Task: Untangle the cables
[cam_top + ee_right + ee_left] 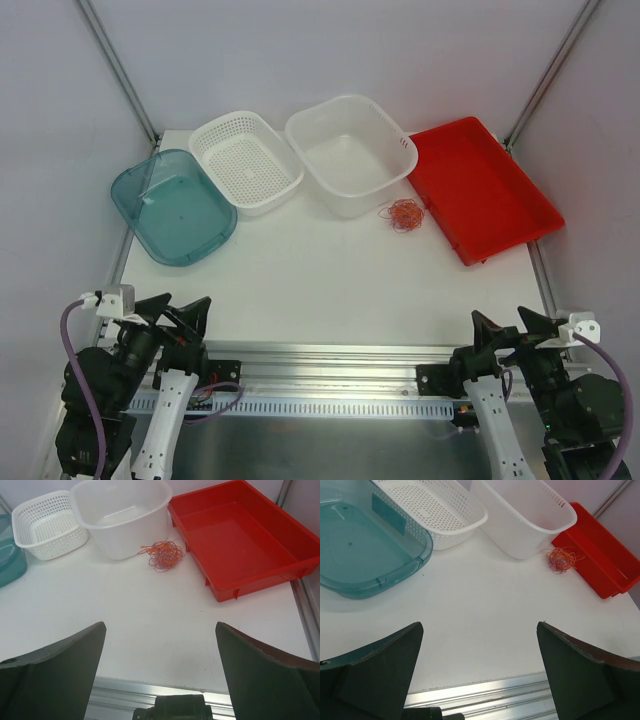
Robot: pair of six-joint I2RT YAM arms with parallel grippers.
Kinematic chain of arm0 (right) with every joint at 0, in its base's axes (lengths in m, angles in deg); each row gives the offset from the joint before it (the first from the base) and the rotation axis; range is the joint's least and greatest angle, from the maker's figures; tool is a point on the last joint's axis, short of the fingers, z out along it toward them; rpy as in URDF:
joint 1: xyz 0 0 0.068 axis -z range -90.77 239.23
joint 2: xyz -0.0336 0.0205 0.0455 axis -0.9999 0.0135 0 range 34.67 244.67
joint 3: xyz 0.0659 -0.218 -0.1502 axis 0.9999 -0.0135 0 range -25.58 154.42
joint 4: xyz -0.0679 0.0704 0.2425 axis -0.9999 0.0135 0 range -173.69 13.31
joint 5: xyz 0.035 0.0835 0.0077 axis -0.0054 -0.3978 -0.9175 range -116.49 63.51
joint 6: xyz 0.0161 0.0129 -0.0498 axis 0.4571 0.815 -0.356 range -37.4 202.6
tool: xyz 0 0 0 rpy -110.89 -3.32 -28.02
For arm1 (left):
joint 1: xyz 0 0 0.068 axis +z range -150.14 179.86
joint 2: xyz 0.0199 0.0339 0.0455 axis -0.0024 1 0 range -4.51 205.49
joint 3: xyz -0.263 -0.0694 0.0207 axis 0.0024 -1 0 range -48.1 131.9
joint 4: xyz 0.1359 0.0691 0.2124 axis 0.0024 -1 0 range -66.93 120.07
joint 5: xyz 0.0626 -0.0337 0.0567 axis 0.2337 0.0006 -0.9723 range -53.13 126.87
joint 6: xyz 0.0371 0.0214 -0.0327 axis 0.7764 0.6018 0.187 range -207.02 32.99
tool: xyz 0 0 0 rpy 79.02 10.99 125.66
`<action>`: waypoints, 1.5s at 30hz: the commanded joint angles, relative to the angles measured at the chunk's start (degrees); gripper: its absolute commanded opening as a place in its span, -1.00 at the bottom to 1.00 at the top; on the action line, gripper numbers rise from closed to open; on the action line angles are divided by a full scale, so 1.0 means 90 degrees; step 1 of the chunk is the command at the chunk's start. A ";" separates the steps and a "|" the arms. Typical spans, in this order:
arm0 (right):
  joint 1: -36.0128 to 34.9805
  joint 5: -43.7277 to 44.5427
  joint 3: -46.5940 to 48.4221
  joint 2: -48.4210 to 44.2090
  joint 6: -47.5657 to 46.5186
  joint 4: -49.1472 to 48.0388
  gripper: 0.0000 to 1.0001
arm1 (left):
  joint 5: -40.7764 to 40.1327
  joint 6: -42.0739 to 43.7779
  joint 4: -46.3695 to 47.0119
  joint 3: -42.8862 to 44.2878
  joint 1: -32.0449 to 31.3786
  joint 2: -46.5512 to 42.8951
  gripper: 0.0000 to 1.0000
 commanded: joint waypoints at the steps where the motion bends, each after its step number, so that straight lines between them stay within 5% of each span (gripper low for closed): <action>1: 0.0061 -0.0296 -0.0064 -0.0649 0.0334 -0.0158 0.93 | -0.0134 -0.0308 0.0279 -0.0109 -0.0061 -0.1078 0.98; 8: 0.0091 -0.0707 -0.0757 0.0707 0.1173 -0.0344 0.94 | 0.0373 -0.0768 0.0864 -0.0840 -0.0061 -0.0795 0.98; 13: 0.0081 -0.2297 -0.1245 0.2104 0.1244 -0.0987 0.93 | 0.0715 -0.1042 0.1430 -0.1583 -0.0052 -0.0473 0.98; 20: 0.0071 -0.1334 -0.1491 0.3949 0.1283 -0.2353 0.93 | 0.0998 -0.0935 0.2065 -0.2257 -0.0061 0.0629 0.99; 29: -0.0095 -0.0387 -0.0448 0.6673 0.1516 -0.3742 0.93 | 0.1155 -0.0827 0.2516 -0.2571 -0.0052 0.1051 0.98; 45: -0.0310 0.1069 0.0453 1.0316 0.4221 -0.5392 0.93 | 0.1409 -0.0817 0.2672 -0.2659 0.0378 0.0641 0.98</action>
